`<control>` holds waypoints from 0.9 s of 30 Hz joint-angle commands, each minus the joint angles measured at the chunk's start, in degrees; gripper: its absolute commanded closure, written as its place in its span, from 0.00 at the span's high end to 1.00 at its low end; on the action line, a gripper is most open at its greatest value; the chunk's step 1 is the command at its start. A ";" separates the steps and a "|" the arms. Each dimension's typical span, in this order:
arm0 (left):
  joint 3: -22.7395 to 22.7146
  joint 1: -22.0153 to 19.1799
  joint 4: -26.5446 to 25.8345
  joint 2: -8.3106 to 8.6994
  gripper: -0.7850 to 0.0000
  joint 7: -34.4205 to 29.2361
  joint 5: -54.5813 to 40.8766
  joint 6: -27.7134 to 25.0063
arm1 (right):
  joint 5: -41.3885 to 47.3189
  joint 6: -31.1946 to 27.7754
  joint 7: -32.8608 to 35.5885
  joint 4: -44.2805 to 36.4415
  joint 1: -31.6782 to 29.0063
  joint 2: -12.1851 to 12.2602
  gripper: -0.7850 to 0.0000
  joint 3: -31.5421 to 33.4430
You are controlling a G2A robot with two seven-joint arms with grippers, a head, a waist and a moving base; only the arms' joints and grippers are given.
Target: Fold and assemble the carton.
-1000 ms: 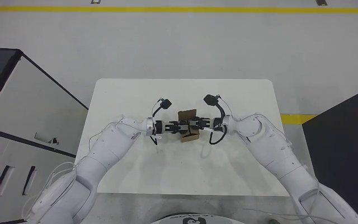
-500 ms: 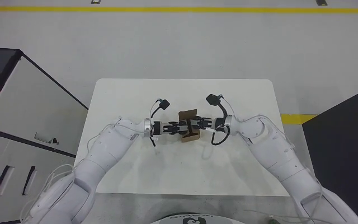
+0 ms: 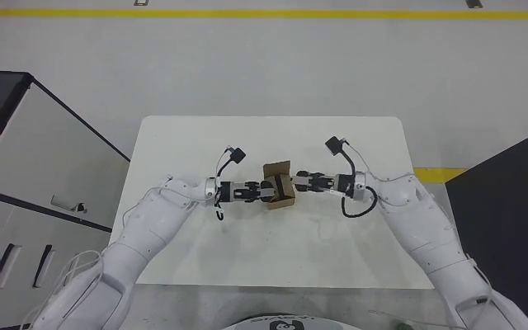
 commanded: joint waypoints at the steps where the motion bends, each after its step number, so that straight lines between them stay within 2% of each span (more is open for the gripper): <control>1: 0.00 -0.02 0.09 -0.02 1.00 0.02 -0.01 -0.02 | -0.72 0.19 -0.50 0.00 0.03 -0.02 1.00 -0.08; 5: -0.13 0.44 0.19 0.02 1.00 0.85 -0.13 0.99 | -0.28 0.21 -0.89 -0.03 -0.11 -0.04 1.00 -0.03; 11: -0.48 2.56 -1.33 0.49 1.00 2.05 1.79 0.90 | 9.40 -3.66 2.07 1.84 -0.60 0.28 1.00 2.80; 16: 0.30 3.18 -2.15 0.51 1.00 0.85 1.88 0.47 | 12.33 -5.44 2.17 4.09 0.83 0.36 1.00 4.25; 19: 0.90 3.22 -2.65 0.51 1.00 -0.06 2.28 0.07 | 12.81 -6.17 1.34 5.72 2.64 -0.01 1.00 3.57; 27: 0.56 4.61 -4.99 1.05 1.00 2.26 0.32 -2.26 | 13.44 -8.34 0.13 12.06 9.04 -1.98 1.00 -1.37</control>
